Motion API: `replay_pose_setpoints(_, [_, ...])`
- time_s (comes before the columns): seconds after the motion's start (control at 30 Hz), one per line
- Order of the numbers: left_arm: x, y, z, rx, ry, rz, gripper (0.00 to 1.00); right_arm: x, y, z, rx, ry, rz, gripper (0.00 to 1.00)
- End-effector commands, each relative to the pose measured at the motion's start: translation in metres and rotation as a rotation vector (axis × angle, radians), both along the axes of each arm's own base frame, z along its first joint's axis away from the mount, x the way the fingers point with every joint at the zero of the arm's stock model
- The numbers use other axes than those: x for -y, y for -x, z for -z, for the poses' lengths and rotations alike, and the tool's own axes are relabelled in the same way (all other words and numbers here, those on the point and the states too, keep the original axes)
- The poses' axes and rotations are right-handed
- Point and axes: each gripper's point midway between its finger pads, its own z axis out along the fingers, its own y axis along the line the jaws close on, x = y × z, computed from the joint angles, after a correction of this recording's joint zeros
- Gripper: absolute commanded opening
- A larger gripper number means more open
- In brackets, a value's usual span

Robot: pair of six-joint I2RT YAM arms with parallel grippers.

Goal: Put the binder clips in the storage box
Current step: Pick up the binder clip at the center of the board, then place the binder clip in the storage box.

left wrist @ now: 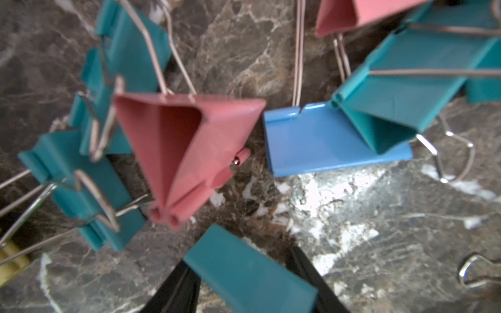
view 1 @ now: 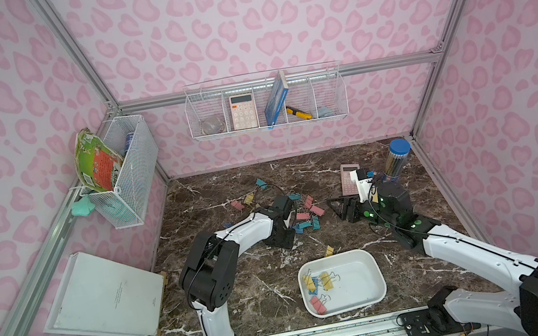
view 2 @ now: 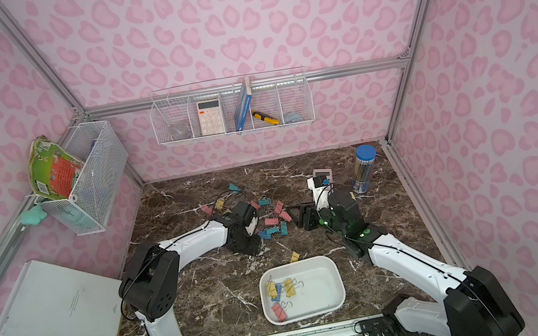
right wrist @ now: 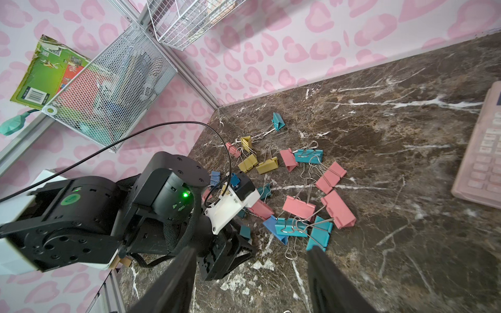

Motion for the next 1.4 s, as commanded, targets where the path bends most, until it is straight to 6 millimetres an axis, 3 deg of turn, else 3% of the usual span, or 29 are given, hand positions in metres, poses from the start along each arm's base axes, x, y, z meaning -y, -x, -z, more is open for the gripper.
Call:
replay_pose_setpoints(0.0, [-0.001, 0.005, 0.006, -0.028, -0.001, -0.011, 0.51, -0.003, -0.002, -0.009, 0.027, -0.016, -0.009, 0.67])
replay_pose_setpoints(0.2, [0.003, 0.004, -0.004, -0.018, 0.034, -0.022, 0.29, -0.004, -0.005, -0.011, 0.029, -0.014, -0.009, 0.67])
replay_pose_setpoints(0.4, [0.005, 0.005, -0.019, 0.006, 0.066, -0.033, 0.27, -0.005, -0.005, -0.012, 0.031, -0.016, -0.01, 0.67])
replay_pose_setpoints(0.67, [0.002, 0.007, -0.035, 0.027, 0.074, -0.04, 0.03, -0.006, -0.005, -0.011, 0.023, -0.025, -0.009, 0.67])
replay_pose_setpoints(0.8, [-0.001, 0.009, -0.04, 0.035, 0.072, -0.049, 0.01, -0.004, -0.007, -0.008, 0.015, -0.021, 0.003, 0.68])
replay_pose_setpoints(0.93, [-0.001, 0.015, -0.067, 0.05, 0.116, -0.067, 0.0, 0.006, -0.015, -0.001, 0.005, 0.003, 0.054, 0.73])
replay_pose_setpoints(1.07, [0.007, 0.033, -0.132, 0.097, 0.223, -0.083, 0.01, 0.038, -0.029, 0.011, -0.05, -0.078, 0.133, 0.88])
replay_pose_setpoints(1.2, [0.045, 0.08, -0.191, 0.155, 0.303, 0.045, 0.05, 0.072, -0.035, 0.017, -0.085, -0.191, 0.179, 0.9])
replay_pose_setpoints(1.3, [0.068, 0.115, -0.193, 0.141, 0.259, 0.124, 0.06, 0.086, -0.034, 0.02, -0.097, -0.205, 0.206, 0.9])
replay_pose_setpoints(1.37, [0.084, 0.134, -0.179, 0.122, 0.196, 0.148, 0.06, 0.091, -0.032, 0.023, -0.106, -0.2, 0.22, 0.9])
